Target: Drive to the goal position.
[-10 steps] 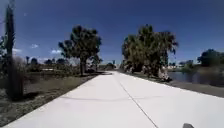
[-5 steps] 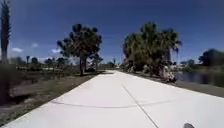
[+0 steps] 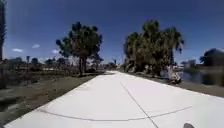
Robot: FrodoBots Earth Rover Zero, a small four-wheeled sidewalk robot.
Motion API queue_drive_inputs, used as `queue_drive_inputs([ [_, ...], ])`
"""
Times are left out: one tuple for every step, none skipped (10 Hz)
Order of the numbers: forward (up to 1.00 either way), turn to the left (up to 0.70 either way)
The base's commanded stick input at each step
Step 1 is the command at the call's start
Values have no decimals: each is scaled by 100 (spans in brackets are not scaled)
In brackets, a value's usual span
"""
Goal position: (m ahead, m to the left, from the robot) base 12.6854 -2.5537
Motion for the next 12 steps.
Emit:
queue_drive_inputs([
  [70, 0],
  [70, 0],
  [70, 0],
  [70, 0],
  [70, 0],
  [70, 0],
  [70, -32],
  [70, -35],
  [70, -29],
  [70, -15],
  [70, -1],
  [70, 0],
])
